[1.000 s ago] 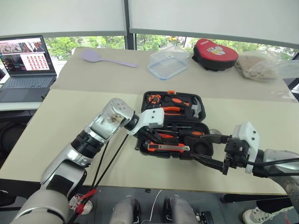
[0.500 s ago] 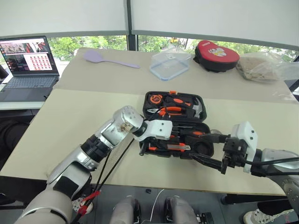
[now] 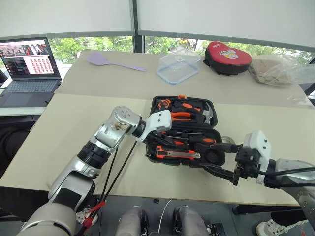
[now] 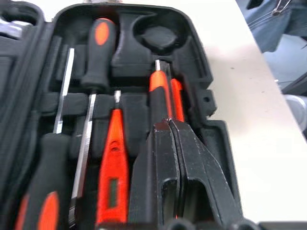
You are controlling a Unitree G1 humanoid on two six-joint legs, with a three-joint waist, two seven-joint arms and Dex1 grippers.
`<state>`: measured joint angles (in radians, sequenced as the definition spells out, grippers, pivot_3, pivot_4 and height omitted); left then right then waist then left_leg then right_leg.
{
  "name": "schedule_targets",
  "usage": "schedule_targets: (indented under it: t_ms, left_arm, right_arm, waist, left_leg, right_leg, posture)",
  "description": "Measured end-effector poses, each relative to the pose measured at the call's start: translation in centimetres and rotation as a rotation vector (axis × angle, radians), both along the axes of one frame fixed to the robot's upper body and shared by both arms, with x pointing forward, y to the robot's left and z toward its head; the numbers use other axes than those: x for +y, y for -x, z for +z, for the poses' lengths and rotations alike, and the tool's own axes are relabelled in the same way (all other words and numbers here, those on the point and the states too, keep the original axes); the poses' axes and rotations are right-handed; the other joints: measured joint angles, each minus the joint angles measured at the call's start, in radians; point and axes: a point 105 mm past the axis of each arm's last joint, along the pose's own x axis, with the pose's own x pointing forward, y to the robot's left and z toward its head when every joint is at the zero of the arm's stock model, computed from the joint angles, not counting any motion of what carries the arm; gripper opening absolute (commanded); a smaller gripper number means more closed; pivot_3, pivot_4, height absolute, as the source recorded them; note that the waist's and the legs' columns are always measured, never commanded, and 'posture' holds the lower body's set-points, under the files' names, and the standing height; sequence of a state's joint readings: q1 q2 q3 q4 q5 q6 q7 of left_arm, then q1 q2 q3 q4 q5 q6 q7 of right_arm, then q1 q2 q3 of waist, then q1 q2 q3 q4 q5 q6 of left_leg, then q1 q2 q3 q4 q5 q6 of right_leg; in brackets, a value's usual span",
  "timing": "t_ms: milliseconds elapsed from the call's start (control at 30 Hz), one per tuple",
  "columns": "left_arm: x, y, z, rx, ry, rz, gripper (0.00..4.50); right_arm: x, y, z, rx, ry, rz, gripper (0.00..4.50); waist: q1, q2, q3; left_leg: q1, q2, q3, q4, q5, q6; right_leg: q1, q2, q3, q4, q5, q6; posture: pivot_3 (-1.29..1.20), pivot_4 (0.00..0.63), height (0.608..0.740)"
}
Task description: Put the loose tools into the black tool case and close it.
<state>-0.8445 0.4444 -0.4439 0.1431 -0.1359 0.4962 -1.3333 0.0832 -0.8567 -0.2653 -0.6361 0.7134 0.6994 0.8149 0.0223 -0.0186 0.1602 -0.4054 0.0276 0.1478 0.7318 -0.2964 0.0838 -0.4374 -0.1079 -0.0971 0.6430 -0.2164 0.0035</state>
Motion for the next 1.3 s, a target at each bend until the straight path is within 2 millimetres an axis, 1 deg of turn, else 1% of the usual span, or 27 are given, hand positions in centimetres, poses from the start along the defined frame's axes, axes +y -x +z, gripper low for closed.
schedule_targets:
  t_ms: [167,300,433,533,600,667,900,1000,1033,1067,1100,1133,1167,1200,1233,1267,1300]
  left_arm:
    - [-0.2,0.4,-1.8,-0.011,-0.04,-0.023,0.07]
    - [-1.0,0.4,-2.4,-0.065,-0.045,-0.051,0.07]
    - [-1.4,0.2,-2.8,-0.11,-0.046,-0.071,0.07]
    - [-1.6,0.0,-3.2,-0.106,-0.036,-0.066,0.07]
    - [-1.4,-0.6,-3.6,-0.092,-0.034,-0.026,0.07]
    - [-1.2,-0.8,-3.6,-0.088,-0.026,-0.01,0.07]
    - [-1.2,-0.9,-3.8,-0.093,-0.012,-0.001,0.07]
    - [-1.0,-0.8,-3.6,-0.081,0.014,0.014,0.07]
    - [-0.8,-0.7,-3.5,-0.057,0.036,0.027,0.3]
    - [-0.1,-0.5,-3.2,-0.013,0.07,0.049,0.56]
    - [0.4,-0.3,-2.4,0.027,0.125,0.064,0.74]
    - [0.8,0.0,-1.0,0.046,0.187,0.067,1.13]
    - [1.7,0.3,0.7,0.065,0.245,0.074,1.51]
    - [2.9,0.5,2.6,0.063,0.294,0.084,1.86]
    - [4.0,0.7,4.1,0.051,0.326,0.096,2.15]
    - [5.1,1.0,5.6,0.048,0.354,0.107,2.64]
    - [5.9,1.4,6.6,0.055,0.369,0.107,2.95]
  right_arm:
    - [-0.1,-0.3,0.2,-0.007,-0.002,-0.003,4.5]
    - [-0.2,-0.4,0.1,-0.002,-0.003,-0.012,4.5]
    - [-0.2,-0.3,0.0,0.002,-0.005,-0.018,4.5]
    - [-0.3,-0.2,-0.3,0.015,-0.008,-0.02,4.5]
    - [-0.3,-0.1,-0.3,0.018,-0.008,-0.021,4.5]
    - [-0.3,0.0,-0.4,0.022,-0.008,-0.021,4.5]
    - [-0.3,-0.1,-0.4,0.02,-0.009,-0.02,4.5]
    - [-0.3,-0.1,-0.3,0.018,-0.008,-0.02,4.5]
    - [-0.3,-0.1,-0.4,0.018,-0.007,-0.02,4.5]
    - [-0.4,-0.1,-0.4,0.021,-0.005,-0.025,4.5]
    - [-0.7,-0.1,-0.4,0.019,-0.003,-0.039,4.5]
    - [-1.3,0.0,-0.4,0.018,0.0,-0.063,4.5]
    - [-2.1,0.0,-0.3,0.018,0.008,-0.095,4.5]
    - [-3.1,0.1,-0.2,0.019,0.023,-0.132,4.5]
    - [-4.0,0.1,-0.2,0.021,0.037,-0.164,4.5]
    - [-5.1,0.3,-0.3,0.033,0.054,-0.192,4.5]
    - [-5.9,0.5,-0.4,0.049,0.074,-0.21,4.5]
  waist:
    - [0.001,0.0,0.0]
    - [0.009,0.0,0.0]
    - [0.018,0.0,0.0]
    - [0.019,0.001,-0.001]
    - [0.017,0.001,-0.001]
    - [0.015,0.001,-0.002]
    - [0.014,0.002,-0.002]
    - [0.014,0.002,-0.002]
    - [0.013,0.002,-0.002]
    - [0.006,0.002,-0.002]
    - [0.003,0.002,-0.002]
    - [0.001,0.002,-0.002]
    - [-0.001,0.002,-0.002]
    - [-0.002,0.002,-0.002]
    - [-0.003,0.002,-0.002]
    - [-0.003,0.002,-0.002]
    - [-0.003,0.003,-0.002]
  left_leg:
    - [0.0,0.0,0.0,0.0,0.0,0.0]
    - [0.003,0.0,0.0,0.0,-0.001,0.001]
    - [0.009,0.0,-0.001,0.0,-0.003,0.005]
    - [0.01,0.0,-0.003,0.0,-0.005,0.008]
    - [0.01,0.0,-0.003,0.0,-0.006,0.011]
    - [0.01,0.001,-0.003,0.0,-0.004,0.006]
    - [0.01,0.001,-0.003,0.0,-0.004,0.006]
    - [0.009,0.001,-0.003,0.0,-0.004,0.006]
    - [0.008,0.001,-0.003,0.0,-0.004,0.006]
    - [0.005,0.002,-0.003,0.0,-0.003,0.005]
    - [0.003,0.002,-0.003,0.0,-0.003,0.004]
    - [-0.001,0.002,-0.003,0.0,-0.002,0.004]
    - [-0.003,0.002,-0.003,0.0,-0.002,0.003]
    - [-0.003,0.001,-0.003,0.0,-0.001,0.002]
    - [-0.001,0.001,-0.002,0.0,-0.001,0.002]
    - [0.0,0.0,-0.002,0.0,-0.001,0.002]
    - [0.001,0.0,-0.002,-0.001,-0.001,0.002]
  right_leg:
    - [0.0,0.0,0.0,0.0,0.0,0.0]
    - [0.003,-0.001,0.0,-0.001,0.0,0.0]
    - [0.012,-0.004,-0.001,-0.004,0.0,0.001]
    - [0.014,-0.005,-0.001,-0.006,0.001,0.002]
    - [0.014,-0.005,-0.001,-0.007,0.003,0.002]
    - [0.014,-0.004,-0.001,-0.007,0.003,0.002]
    - [0.014,-0.004,-0.001,-0.009,0.003,0.002]
    - [0.014,-0.004,0.0,-0.009,0.003,0.002]
    - [0.012,-0.004,0.0,-0.009,0.003,0.002]
    - [0.01,-0.004,0.0,-0.009,0.003,0.001]
    - [0.008,-0.003,0.0,-0.009,0.003,0.001]
    - [0.004,-0.003,0.0,-0.008,0.003,0.001]
    - [0.002,-0.003,0.0,-0.007,0.003,0.001]
    - [0.001,-0.003,-0.001,-0.004,0.003,0.002]
    - [0.002,-0.003,-0.001,-0.003,0.002,0.003]
    - [0.003,-0.003,-0.001,-0.003,0.001,0.004]
    - [0.003,-0.003,-0.002,-0.003,0.001,0.004]
  posture:
    - [0.0,0.15,0.731]
    - [0.0,0.15,0.731]
    - [0.0,0.15,0.731]
    - [0.0,0.15,0.731]
    - [0.0,0.15,0.731]
    - [0.0,0.15,0.731]
    - [0.0,0.15,0.731]
    - [0.0,0.15,0.731]
    - [0.0,0.15,0.731]
    - [0.0,0.15,0.731]
    - [0.0,0.15,0.731]
    - [0.0,0.15,0.731]
    - [0.0,0.15,0.731]
    - [0.0,0.15,0.731]
    - [0.0,0.15,0.731]
    - [0.0,0.15,0.731]
    - [0.0,0.15,0.731]
